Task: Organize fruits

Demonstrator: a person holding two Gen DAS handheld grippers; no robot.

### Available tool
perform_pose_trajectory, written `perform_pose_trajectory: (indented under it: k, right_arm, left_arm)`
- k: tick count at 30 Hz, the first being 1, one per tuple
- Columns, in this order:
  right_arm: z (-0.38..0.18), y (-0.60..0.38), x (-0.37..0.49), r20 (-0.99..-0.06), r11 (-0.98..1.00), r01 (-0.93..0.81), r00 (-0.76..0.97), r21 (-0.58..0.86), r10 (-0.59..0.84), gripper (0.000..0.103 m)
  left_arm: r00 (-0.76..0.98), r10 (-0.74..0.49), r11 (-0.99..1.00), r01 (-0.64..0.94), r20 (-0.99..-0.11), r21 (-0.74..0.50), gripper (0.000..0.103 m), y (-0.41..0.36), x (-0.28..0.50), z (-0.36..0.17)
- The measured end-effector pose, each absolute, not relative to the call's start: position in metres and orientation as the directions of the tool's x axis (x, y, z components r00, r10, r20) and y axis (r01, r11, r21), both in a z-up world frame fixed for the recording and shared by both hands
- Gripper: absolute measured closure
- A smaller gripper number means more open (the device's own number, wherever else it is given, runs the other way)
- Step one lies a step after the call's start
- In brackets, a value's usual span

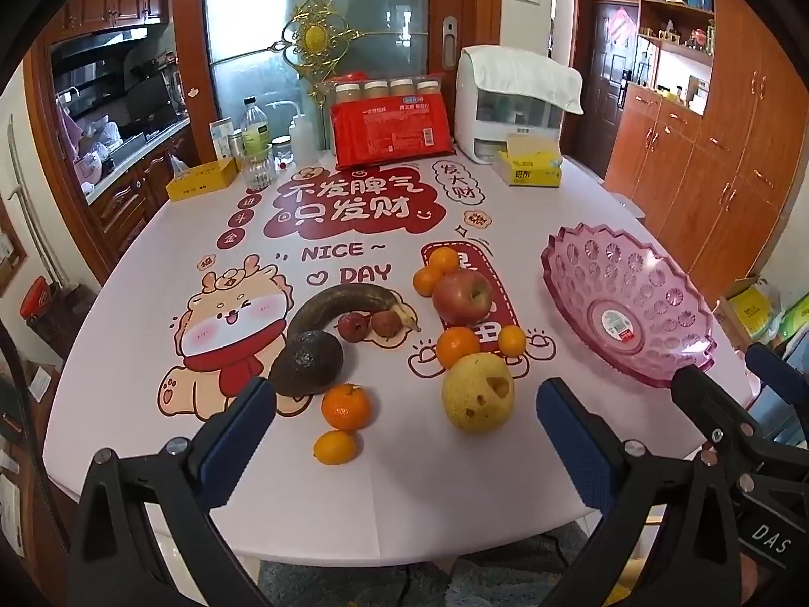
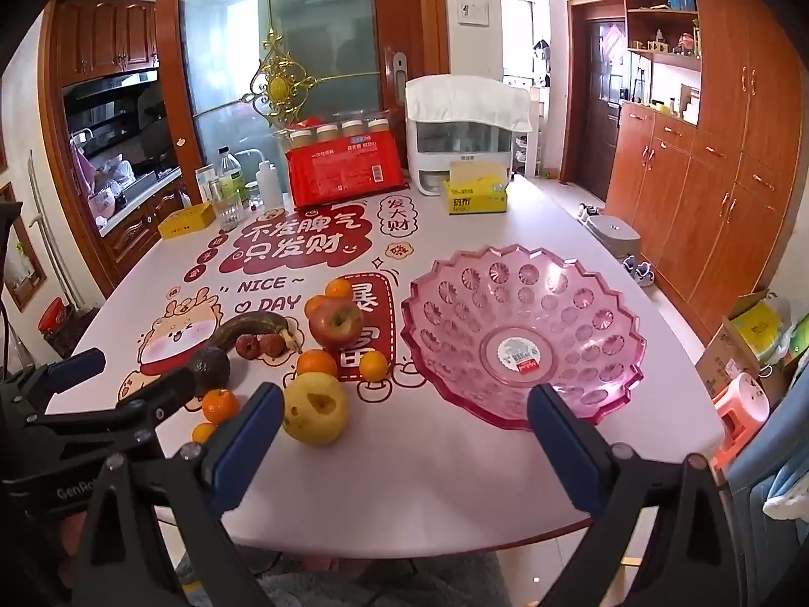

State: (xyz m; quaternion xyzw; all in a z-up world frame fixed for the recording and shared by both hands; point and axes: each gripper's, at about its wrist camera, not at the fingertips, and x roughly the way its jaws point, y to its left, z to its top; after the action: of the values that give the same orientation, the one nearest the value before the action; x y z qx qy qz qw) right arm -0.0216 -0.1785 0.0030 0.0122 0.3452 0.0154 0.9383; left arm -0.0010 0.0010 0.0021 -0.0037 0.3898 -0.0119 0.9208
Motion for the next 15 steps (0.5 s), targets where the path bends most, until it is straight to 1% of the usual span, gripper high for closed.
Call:
perform_pose_trajectory:
  k: [6,10,15]
  right_arm:
    - [0.002,-0.171,-0.016,-0.631,0.999,-0.032,0.774,0.032,0.045,0.006]
    - [0.003,-0.185,-0.021,-0.614,0.997,-0.032,0.786,0.064,0.065,0.006]
    - [0.004,-0.180,-0.017,-0.623,0.998,-0.040,0.780,0.052,0.064,0.006]
  left_arm:
    - [0.725,-0.023,1.000,0.018,-0.688,-0.014,0.001,0.001,-0.005,0.010]
    - [0.737,-0.026,1.000,0.016,-0.675,-0.020,0.002,0.004,-0.007,0.013]
    - [0.729,-0.009,1.000,0.013,-0.685,0.001,0.002,0.001,-0.003,0.012]
